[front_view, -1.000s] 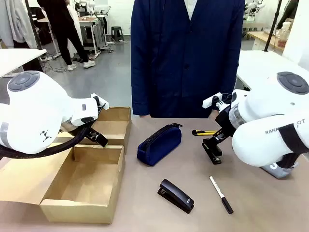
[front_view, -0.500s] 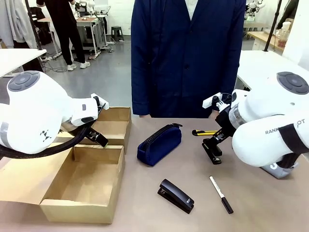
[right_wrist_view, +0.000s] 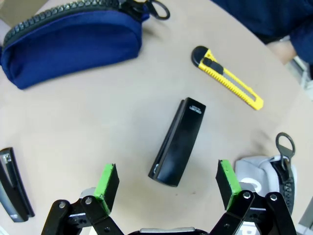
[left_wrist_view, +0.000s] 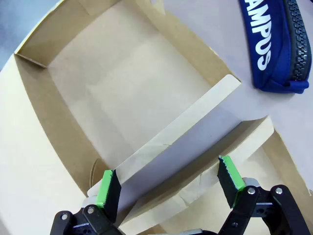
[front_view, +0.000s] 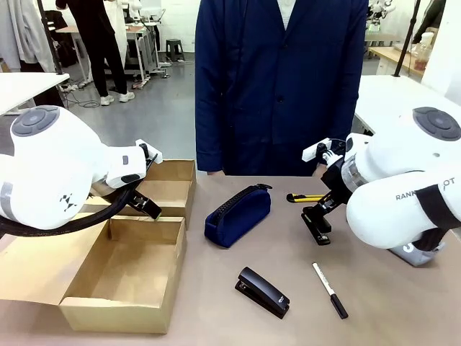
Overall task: Place items inside the box.
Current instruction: Pick up a Pencil pouch or Stapler and place it inside the Mailer Box closest to the robot.
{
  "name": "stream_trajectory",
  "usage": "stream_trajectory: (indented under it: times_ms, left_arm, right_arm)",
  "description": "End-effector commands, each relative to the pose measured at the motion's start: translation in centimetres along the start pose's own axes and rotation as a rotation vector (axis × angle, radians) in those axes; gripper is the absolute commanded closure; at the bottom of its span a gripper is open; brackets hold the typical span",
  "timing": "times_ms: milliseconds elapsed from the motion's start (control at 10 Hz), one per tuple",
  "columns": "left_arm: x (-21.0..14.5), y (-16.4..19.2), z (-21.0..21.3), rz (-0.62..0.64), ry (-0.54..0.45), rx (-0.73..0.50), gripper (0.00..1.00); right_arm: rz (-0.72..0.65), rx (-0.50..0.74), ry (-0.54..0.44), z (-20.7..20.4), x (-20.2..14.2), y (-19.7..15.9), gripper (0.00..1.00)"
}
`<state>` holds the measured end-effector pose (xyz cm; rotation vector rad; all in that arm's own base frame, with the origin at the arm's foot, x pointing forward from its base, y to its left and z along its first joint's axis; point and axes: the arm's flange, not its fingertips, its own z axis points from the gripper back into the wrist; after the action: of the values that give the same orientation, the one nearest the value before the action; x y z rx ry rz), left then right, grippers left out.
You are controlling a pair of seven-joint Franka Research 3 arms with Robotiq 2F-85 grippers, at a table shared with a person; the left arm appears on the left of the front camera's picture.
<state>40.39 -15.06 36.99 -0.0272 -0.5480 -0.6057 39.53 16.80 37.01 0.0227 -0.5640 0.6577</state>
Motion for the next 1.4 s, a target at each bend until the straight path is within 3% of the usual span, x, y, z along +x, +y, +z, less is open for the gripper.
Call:
stream_trajectory:
  times_ms: [0, 100, 200, 400, 600, 700, 900, 1000, 1100, 1200, 1300]
  left_arm:
    - [0.0, 0.0, 0.0, 0.000, 0.000, 0.000, 0.00]
    - [0.0, 0.0, 0.0, 0.000, 0.000, 0.000, 0.00]
    - [0.1, 0.3, 3.2, -0.008, -0.056, -0.045, 0.00]
    - [-0.6, 2.1, 11.7, 0.080, -0.110, -0.220, 0.00]
    - [-2.4, 4.4, 16.5, 0.200, -0.021, -0.359, 0.00]
    - [-4.0, 6.5, 18.0, 0.240, -0.022, -0.522, 0.00]
    - [-10.6, 13.9, 20.3, 0.435, -0.241, -0.852, 0.00]
    - [-14.9, 17.2, 20.3, 0.573, -0.401, -0.965, 0.00]
    - [-18.8, 18.9, 20.0, 0.716, -0.561, -1.023, 0.00]
    - [-22.6, 18.9, 19.1, 0.863, -0.690, -1.037, 0.00]
    - [-24.7, 17.9, 18.1, 0.953, -0.746, -1.017, 0.00]
  right_arm:
    - [0.000, 0.000, 0.000, 0.0, 0.0, 0.0, 0.00]
    - [-0.007, 0.050, 0.038, 0.9, 0.9, -0.1, 0.00]
    - [-0.092, 0.096, 0.048, 3.5, 1.6, -1.1, 0.00]
    - [-0.391, 0.193, 0.125, 11.6, 1.1, -4.1, 0.00]
    - [-0.530, 0.358, 0.061, 17.9, -3.0, -7.2, 0.00]
    - [-0.638, 0.441, 0.023, 20.2, -6.2, -9.9, 0.00]
    - [-0.947, 0.622, -0.176, 23.0, -15.2, -16.7, 0.00]
    - [-1.089, 0.705, -0.297, 23.1, -19.8, -19.7, 0.00]
    - [-1.220, 0.781, -0.427, 22.8, -24.2, -21.9, 0.00]
    - [-1.351, 0.745, -0.543, 21.8, -28.4, -23.3, 0.00]
    - [-1.440, 0.663, -0.610, 20.9, -31.1, -23.5, 0.00]
